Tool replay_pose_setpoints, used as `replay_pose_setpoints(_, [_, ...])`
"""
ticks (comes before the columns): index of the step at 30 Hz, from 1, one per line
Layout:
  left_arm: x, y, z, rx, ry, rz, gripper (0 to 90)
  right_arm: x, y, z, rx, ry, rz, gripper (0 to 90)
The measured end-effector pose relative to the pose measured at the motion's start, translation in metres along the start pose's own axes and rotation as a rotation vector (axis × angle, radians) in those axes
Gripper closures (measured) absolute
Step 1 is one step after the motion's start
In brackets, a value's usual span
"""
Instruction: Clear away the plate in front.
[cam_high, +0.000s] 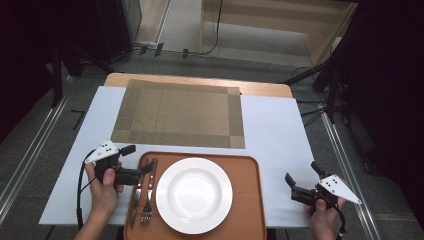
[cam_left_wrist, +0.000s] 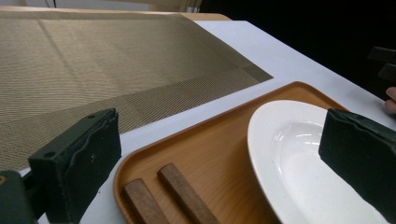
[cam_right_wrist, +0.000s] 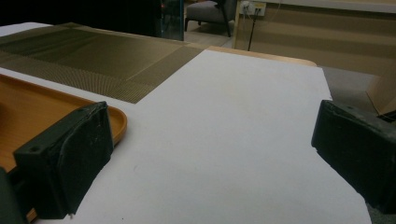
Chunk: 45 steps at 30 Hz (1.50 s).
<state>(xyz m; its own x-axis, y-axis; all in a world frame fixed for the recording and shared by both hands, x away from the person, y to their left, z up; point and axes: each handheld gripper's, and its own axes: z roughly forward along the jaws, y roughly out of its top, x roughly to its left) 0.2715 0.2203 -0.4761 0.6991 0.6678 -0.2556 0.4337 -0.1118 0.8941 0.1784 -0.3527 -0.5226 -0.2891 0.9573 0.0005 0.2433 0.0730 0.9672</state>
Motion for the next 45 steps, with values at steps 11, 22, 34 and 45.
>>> replay_pose_setpoints(11, [0.015,-0.005,-0.012,-0.017,0.048,0.005,0.0,0.000,0.000,0.000,-0.001,0.000,0.000,0.0])
replay_pose_setpoints(22, [0.030,-0.011,-0.028,-0.061,0.079,0.001,0.0,0.000,0.000,0.000,0.001,0.000,-0.002,0.0])
replay_pose_setpoints(34, [0.053,-0.022,-0.052,-0.080,0.145,-0.023,0.0,0.000,0.000,0.000,-0.001,0.002,-0.001,0.0])
replay_pose_setpoints(45, [0.062,-0.029,-0.068,-0.063,0.184,-0.001,0.0,-0.001,0.000,0.000,-0.002,0.002,0.002,0.0])
